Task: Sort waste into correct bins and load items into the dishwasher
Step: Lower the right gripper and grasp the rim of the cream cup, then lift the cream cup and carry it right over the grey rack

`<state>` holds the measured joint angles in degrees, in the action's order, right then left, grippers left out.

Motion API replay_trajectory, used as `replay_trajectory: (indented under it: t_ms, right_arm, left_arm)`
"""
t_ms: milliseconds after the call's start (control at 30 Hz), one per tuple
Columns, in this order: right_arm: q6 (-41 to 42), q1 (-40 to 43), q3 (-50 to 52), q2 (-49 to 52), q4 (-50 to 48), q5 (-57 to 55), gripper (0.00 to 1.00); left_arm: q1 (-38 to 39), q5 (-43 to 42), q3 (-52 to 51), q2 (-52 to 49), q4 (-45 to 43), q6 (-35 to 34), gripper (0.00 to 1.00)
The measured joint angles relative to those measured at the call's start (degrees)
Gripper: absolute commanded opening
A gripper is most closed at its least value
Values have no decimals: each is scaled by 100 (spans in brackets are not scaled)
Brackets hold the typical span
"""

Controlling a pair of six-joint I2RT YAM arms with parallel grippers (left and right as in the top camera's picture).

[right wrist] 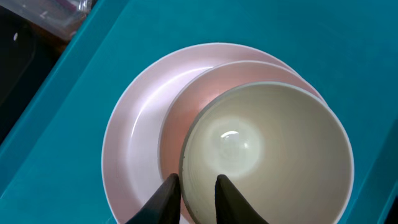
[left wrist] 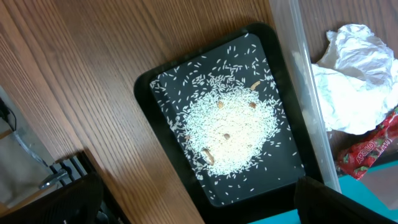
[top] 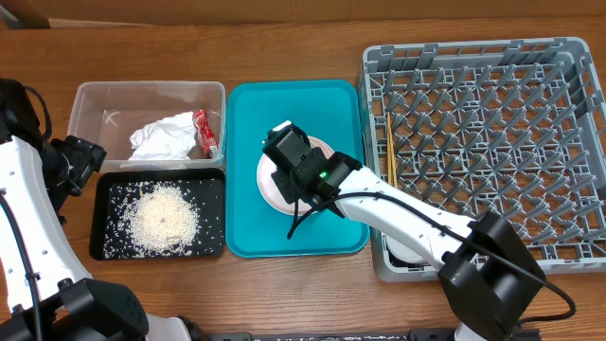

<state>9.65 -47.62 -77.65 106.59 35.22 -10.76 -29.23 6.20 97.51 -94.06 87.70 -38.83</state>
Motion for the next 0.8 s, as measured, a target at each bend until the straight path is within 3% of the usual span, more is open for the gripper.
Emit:
replay_trajectory:
  t_ms: [333,467,800]
  right_arm:
    - [-50,0,0,0,-11,-15,21]
    - [-63,0,0,0,-7,-15,5]
    - [-68,0,-741,-33,789,-9,4]
  left_arm:
    - [0,0,0,0,0,0,100]
    - [0,0,0,0,-2,0,100]
    - [0,-2,0,0,0,0,100]
